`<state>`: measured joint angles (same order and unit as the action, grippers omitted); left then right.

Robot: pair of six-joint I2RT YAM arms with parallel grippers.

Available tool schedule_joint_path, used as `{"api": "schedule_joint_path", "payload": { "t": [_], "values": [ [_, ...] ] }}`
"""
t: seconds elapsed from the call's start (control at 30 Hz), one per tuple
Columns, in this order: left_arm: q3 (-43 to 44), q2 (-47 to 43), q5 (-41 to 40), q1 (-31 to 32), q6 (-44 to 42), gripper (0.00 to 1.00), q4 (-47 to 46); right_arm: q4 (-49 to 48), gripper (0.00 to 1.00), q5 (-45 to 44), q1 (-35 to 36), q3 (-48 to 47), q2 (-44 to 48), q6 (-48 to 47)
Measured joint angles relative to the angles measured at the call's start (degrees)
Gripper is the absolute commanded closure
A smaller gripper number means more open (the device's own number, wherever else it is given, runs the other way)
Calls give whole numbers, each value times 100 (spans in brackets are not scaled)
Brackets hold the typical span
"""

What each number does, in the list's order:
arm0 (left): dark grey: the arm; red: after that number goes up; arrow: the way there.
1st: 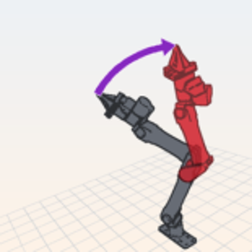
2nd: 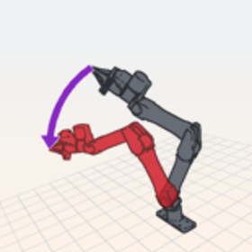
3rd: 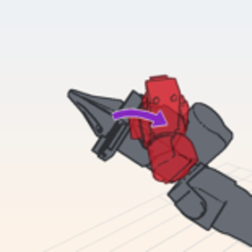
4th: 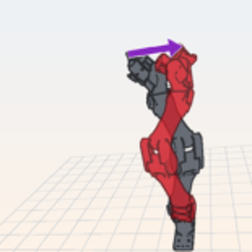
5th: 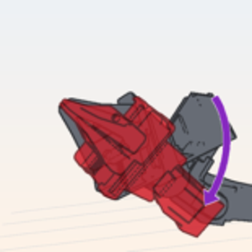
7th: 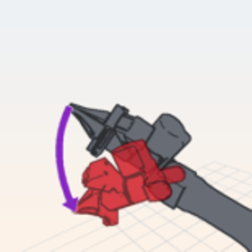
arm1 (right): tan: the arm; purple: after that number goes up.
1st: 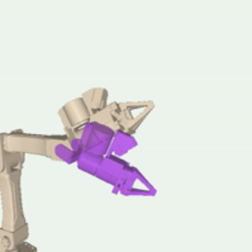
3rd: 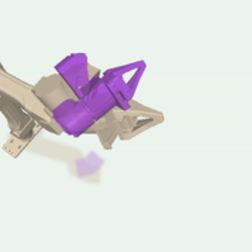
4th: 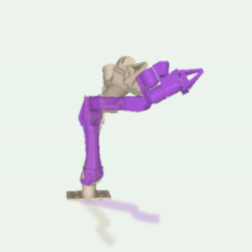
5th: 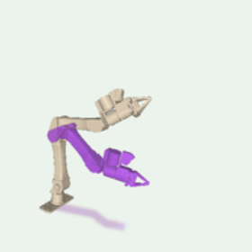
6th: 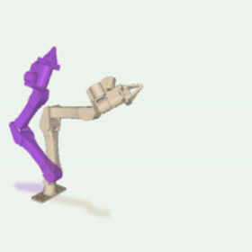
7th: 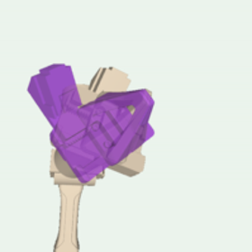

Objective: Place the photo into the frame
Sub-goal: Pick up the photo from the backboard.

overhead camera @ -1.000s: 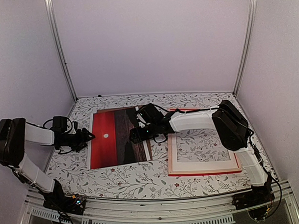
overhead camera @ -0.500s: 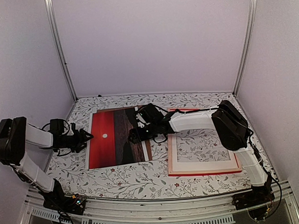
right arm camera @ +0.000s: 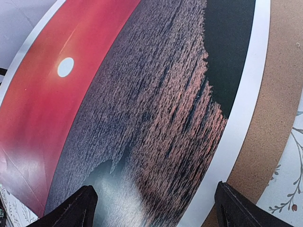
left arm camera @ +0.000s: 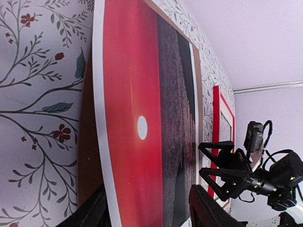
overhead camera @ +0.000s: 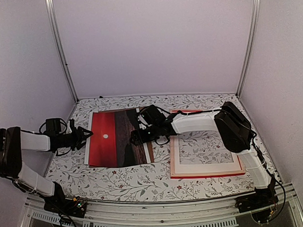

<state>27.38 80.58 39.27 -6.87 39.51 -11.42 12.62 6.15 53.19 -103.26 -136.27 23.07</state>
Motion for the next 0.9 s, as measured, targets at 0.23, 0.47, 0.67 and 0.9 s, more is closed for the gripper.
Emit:
{"api": "schedule_joint_path", "payload": {
  "t": [0.23,0.47,0.67,0.9],
  "values": [
    [4,-2,348,0,160,51,-225,2,10,0,2,-2,0,0],
    [221,24,267,7,66,61,11,2,9,0,0,-2,0,-7],
    [273,186,157,94,-37,71,177,9,10,0,2,-7,0,-15],
    [457,299,-33,264,-173,81,433,13,9,-2,2,-7,0,-26]
  ]
}}
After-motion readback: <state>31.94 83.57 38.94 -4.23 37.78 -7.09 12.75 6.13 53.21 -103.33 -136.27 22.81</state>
